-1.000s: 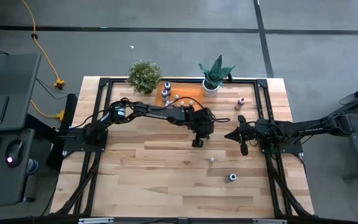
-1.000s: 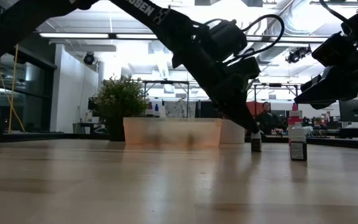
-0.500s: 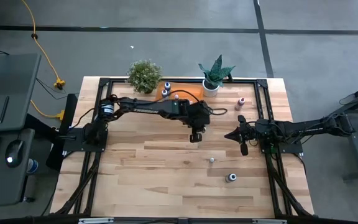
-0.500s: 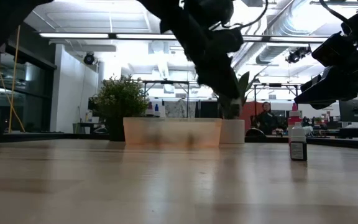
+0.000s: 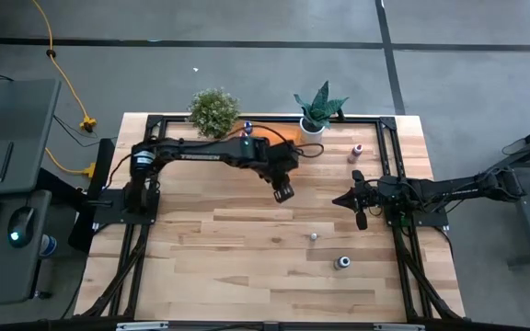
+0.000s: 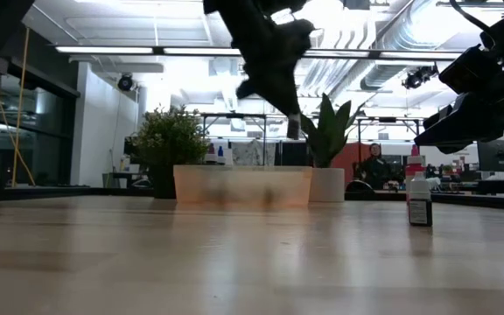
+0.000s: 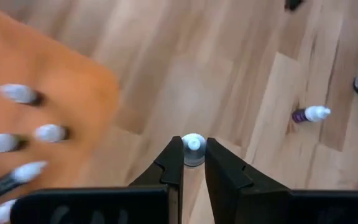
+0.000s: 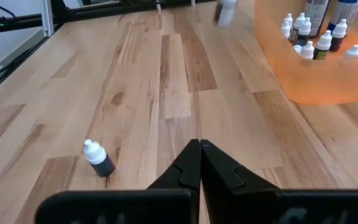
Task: Pick & Place food coloring
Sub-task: Put the small black bottle into the bin, then put the small violet bottle into the bin
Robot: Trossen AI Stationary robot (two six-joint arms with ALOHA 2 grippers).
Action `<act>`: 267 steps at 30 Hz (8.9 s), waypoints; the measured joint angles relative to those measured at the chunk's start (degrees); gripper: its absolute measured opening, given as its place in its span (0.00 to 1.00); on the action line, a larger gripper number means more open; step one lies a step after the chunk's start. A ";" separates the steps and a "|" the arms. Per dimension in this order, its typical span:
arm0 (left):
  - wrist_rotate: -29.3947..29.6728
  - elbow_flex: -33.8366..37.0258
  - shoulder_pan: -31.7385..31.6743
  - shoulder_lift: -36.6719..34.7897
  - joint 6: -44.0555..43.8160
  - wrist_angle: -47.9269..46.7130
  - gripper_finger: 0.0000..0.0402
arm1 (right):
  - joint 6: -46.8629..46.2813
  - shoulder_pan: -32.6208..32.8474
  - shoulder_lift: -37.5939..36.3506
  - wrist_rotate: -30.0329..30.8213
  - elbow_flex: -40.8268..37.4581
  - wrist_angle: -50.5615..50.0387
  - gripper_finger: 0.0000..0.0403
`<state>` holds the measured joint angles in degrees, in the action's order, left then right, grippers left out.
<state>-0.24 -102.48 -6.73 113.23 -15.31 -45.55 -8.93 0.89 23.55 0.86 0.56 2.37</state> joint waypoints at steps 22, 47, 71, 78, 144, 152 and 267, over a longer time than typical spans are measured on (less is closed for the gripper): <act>26.11 11.83 -7.90 -6.05 -16.35 8.63 0.09 | 0.00 0.02 0.00 0.00 0.00 0.02 0.00; 36.62 27.46 -3.22 -5.95 -24.27 23.57 0.09 | 0.00 0.02 0.00 0.00 0.01 0.01 0.00; 31.93 27.98 -3.01 -1.26 -14.90 29.76 0.09 | 0.00 0.02 0.00 0.01 0.01 0.00 0.00; 31.03 27.98 -3.03 -0.66 -14.92 30.25 0.09 | 0.00 0.01 0.00 0.02 0.02 0.01 0.00; -0.71 30.39 13.40 -20.18 22.58 34.00 0.28 | 0.00 0.01 0.00 0.00 0.01 0.00 0.00; -3.79 40.42 15.11 -18.14 24.11 48.87 0.40 | 0.00 0.00 0.00 0.00 0.00 0.00 0.00; -9.51 3.39 13.13 17.50 25.59 34.58 0.46 | 0.00 0.00 0.01 0.00 0.01 0.26 0.00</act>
<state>-9.75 -99.09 6.39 130.74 10.28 -10.97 -8.93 0.89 23.56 0.86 0.57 2.63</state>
